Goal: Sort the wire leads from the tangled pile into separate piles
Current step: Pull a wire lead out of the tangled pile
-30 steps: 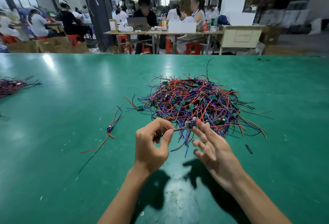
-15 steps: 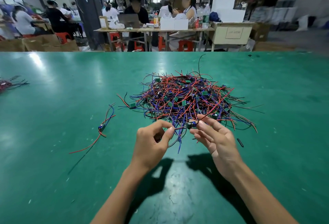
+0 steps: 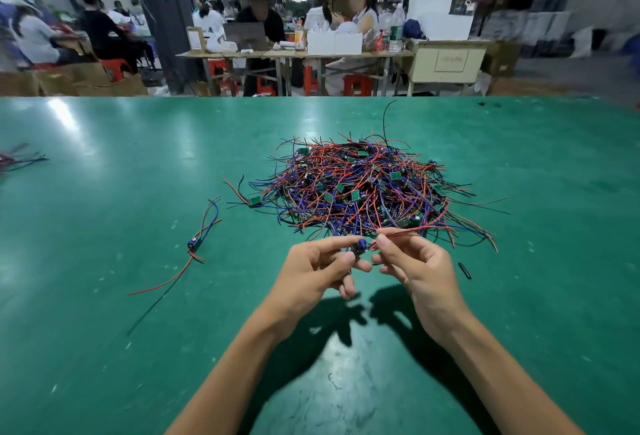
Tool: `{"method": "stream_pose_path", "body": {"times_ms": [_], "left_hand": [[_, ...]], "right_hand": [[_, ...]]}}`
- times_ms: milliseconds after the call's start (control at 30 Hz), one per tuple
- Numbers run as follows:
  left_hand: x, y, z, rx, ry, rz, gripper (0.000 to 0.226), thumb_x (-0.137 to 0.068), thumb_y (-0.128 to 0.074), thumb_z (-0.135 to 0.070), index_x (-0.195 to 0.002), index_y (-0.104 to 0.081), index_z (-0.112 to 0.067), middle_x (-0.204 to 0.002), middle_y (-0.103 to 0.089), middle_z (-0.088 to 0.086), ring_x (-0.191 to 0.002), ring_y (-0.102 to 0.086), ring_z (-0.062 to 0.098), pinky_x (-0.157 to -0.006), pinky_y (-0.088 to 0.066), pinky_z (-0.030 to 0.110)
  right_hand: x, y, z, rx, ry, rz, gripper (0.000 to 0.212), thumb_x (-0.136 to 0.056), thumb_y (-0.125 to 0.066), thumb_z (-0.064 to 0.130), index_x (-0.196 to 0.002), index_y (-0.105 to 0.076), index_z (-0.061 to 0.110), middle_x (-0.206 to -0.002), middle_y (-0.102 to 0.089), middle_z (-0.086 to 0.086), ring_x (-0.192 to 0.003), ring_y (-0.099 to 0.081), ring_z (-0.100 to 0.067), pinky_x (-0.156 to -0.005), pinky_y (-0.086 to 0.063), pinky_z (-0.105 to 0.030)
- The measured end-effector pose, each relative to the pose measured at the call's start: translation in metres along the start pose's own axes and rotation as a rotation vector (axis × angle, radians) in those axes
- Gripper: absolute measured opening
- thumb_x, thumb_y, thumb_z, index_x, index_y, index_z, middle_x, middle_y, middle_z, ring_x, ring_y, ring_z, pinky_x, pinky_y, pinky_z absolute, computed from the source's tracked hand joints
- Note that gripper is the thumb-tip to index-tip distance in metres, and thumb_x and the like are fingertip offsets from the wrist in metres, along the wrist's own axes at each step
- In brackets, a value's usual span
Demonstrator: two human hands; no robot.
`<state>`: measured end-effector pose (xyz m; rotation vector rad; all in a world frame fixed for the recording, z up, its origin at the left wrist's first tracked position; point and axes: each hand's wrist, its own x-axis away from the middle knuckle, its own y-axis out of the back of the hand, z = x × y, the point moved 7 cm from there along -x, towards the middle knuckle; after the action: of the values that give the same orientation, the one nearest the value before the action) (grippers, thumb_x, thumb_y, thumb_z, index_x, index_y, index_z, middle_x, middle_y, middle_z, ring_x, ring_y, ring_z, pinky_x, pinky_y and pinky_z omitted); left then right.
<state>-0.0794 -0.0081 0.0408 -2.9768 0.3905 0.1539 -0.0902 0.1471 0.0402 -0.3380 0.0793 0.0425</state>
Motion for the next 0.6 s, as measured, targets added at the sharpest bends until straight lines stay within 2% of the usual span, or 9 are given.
{"method": "stream_pose_path", "body": {"times_ms": [100,167,300,433,600], "left_hand": [[0.000,-0.004,0.002,0.086,0.046,0.047,0.039,-0.095,-0.056,-0.008,-0.132,-0.055,0.004,-0.096,-0.074,0.016,-0.066,-0.069,0.021,-0.066,-0.056,0.025],[0.002,-0.009,0.003,0.146,0.090,0.126,0.043,-0.094,-0.056,-0.010,-0.135,-0.052,-0.002,-0.103,-0.074,0.018,-0.084,-0.074,0.026,-0.075,-0.058,0.026],[0.010,-0.022,0.004,0.189,0.147,0.362,0.049,-0.100,-0.047,0.003,-0.146,-0.038,-0.010,-0.126,-0.065,0.026,-0.113,-0.067,0.036,-0.094,-0.055,0.034],[0.017,-0.023,0.012,0.122,0.240,0.434,0.053,-0.099,-0.051,0.007,-0.144,-0.036,-0.016,-0.129,-0.063,0.025,-0.112,-0.067,0.040,-0.091,-0.056,0.037],[0.019,-0.021,0.012,0.143,0.279,0.449,0.063,-0.092,-0.058,0.013,-0.144,-0.041,-0.020,-0.130,-0.063,0.024,-0.115,-0.065,0.042,-0.090,-0.057,0.043]], "right_hand": [[-0.001,0.003,-0.008,-0.123,-0.058,-0.032,0.026,-0.078,-0.074,0.017,-0.101,-0.071,0.007,-0.085,-0.075,-0.006,-0.072,-0.071,-0.013,-0.066,-0.056,-0.018],[-0.004,0.005,-0.009,-0.138,-0.063,-0.038,0.026,-0.078,-0.074,0.018,-0.102,-0.072,0.008,-0.088,-0.075,-0.011,-0.071,-0.070,-0.012,-0.067,-0.057,-0.019],[-0.007,0.011,-0.002,-0.011,0.028,-0.067,0.019,-0.083,-0.073,0.020,-0.102,-0.076,0.016,-0.085,-0.076,-0.007,-0.071,-0.069,-0.011,-0.065,-0.056,-0.020],[-0.008,0.020,0.005,0.096,0.106,-0.108,0.018,-0.091,-0.069,0.018,-0.108,-0.074,0.018,-0.086,-0.076,-0.004,-0.076,-0.070,-0.013,-0.064,-0.057,-0.024],[-0.008,0.017,0.000,-0.018,0.007,-0.010,0.039,-0.079,-0.074,0.019,-0.117,-0.071,0.013,-0.085,-0.067,-0.007,-0.078,-0.072,-0.020,-0.069,-0.059,-0.026]]}}
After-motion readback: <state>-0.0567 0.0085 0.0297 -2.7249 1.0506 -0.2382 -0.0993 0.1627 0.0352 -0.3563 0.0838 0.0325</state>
